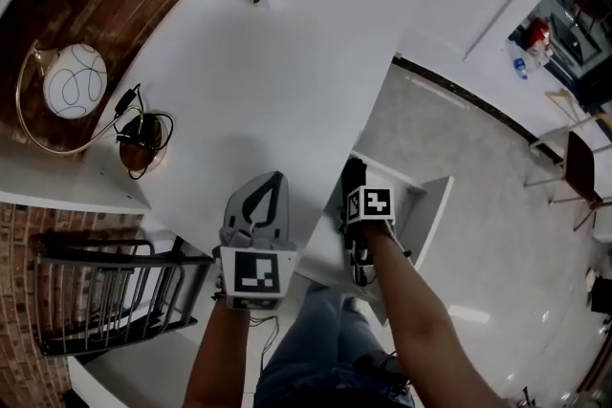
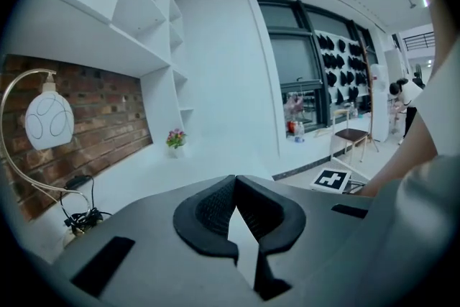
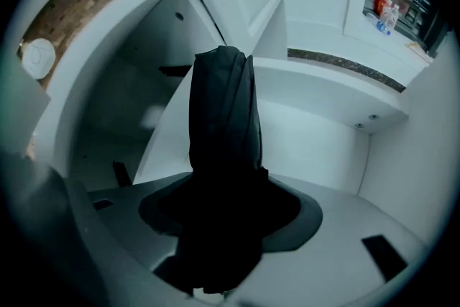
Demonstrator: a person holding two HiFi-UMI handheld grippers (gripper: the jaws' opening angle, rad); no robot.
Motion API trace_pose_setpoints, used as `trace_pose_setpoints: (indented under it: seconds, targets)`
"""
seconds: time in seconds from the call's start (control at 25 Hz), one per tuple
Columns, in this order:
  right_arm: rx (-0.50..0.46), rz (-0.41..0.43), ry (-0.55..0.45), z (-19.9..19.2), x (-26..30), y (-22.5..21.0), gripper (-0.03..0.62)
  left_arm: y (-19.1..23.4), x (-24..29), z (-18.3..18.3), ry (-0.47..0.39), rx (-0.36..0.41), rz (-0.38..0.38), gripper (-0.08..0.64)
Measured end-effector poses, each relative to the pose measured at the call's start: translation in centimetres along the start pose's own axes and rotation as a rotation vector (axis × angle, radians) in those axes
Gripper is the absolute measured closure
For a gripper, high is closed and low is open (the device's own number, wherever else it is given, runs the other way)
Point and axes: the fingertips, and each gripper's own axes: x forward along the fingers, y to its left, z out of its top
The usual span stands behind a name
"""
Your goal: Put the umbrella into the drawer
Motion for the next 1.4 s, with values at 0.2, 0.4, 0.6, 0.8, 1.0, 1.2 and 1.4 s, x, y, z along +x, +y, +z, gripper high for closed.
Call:
trace_pose_setpoints:
  seconds: [0.2, 0.4, 0.6, 0.8, 1.0, 1.2, 1.4]
  targets:
    - [-0.077, -0.056, 0.062, -0.9, 3.8, -1.2, 0.339, 0.0, 1.2, -0.7, 0.026, 0.003, -0.013, 0.558]
    - [-0.107, -0.078, 0.063, -0.9, 3.3, -1.6, 0.314, -0.1, 0.9, -0.9, 0.038, 0.005, -0.001, 0.558]
    - [-0.147, 0.025, -0.012, -0.3, -1.0, 0.6, 0.272, -1.1, -1.2, -0.3, 0.039, -0.016, 0.025, 0.558]
    - [-0.201, 0.088, -0.156, -0.8, -8.7, 2.8, 0.439, -2.7, -5.0, 0.6, 0.028, -0.026, 0.071, 0.558]
    - [-0.309, 0.076, -0.31, -2.8, -17.5, 4.5, 0.578, -4.6, -9.8, 2.4, -0.027, -0.045, 0.113, 0.558]
    - [-0.421, 0.101, -0.509, -5.6, -27.8, 6.6, 0.591, -6.7, -14.9, 4.1, -0.091, -0.035, 0.163, 0.558]
    - [-0.584, 0.067, -0.809, -8.6, -39.1, 8.6, 0.592, -8.7, -19.8, 5.8, -0.159, -0.033, 0.202, 0.558]
